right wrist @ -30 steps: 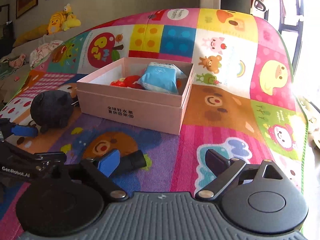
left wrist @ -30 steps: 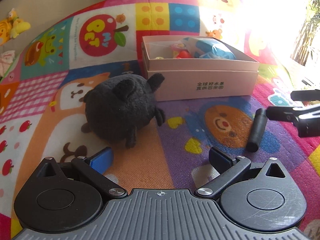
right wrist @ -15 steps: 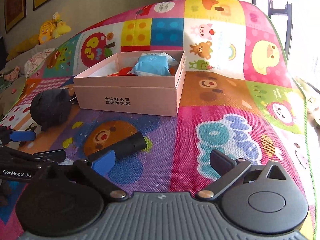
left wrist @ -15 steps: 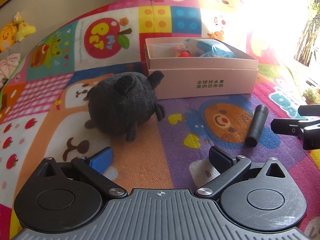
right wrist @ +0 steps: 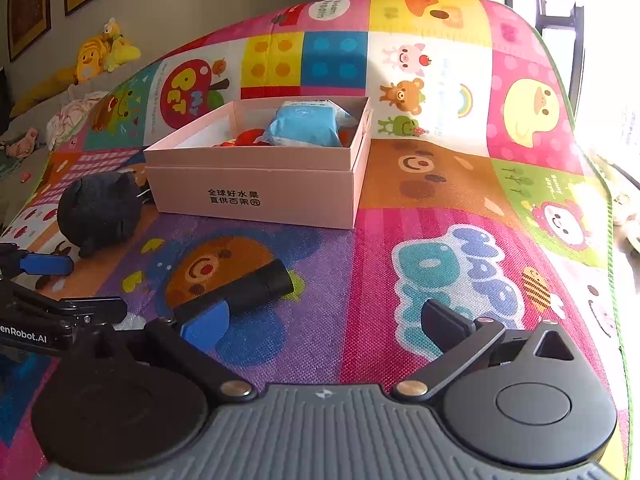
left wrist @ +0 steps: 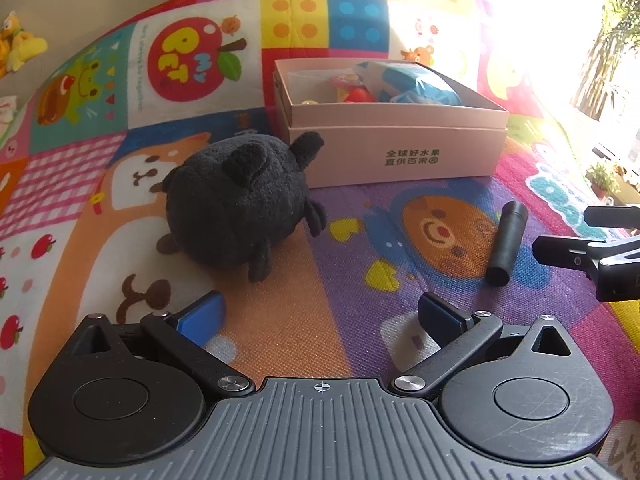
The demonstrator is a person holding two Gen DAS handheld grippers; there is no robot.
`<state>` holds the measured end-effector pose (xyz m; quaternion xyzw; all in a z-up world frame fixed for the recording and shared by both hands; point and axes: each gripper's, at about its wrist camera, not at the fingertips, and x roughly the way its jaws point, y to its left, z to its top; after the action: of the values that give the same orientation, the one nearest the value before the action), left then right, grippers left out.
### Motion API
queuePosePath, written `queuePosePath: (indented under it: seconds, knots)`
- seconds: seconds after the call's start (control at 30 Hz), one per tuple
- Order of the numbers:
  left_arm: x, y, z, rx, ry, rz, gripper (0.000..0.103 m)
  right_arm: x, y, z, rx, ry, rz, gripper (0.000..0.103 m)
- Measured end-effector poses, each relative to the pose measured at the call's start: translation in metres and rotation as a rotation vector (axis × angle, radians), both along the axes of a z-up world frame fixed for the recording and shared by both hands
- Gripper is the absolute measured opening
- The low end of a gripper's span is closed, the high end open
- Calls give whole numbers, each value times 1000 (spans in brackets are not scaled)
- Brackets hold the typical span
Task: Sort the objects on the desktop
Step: 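Grasp the black plush toy on the mat with the left gripper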
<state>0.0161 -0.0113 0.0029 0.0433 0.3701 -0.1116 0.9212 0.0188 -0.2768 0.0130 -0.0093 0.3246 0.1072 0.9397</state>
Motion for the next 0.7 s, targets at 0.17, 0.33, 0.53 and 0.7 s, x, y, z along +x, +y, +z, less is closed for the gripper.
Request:
queuePosePath:
  seconds: [0.17,0.33,0.53,0.7]
  knots:
    - [-2,0,0,5,4,-16,103,0,0,0,1,-2,-2,103]
    - [-11,14,19,-99,-53,-20,103,-1,-1,0,8,-7,-5,103]
    - [10,26,61,-70,-263,90,103,-1,-1,0,12,-1,-10,103]
    - [58,48,57,-106,-198,252,103,-1,-2,0,16,-1,-17,103]
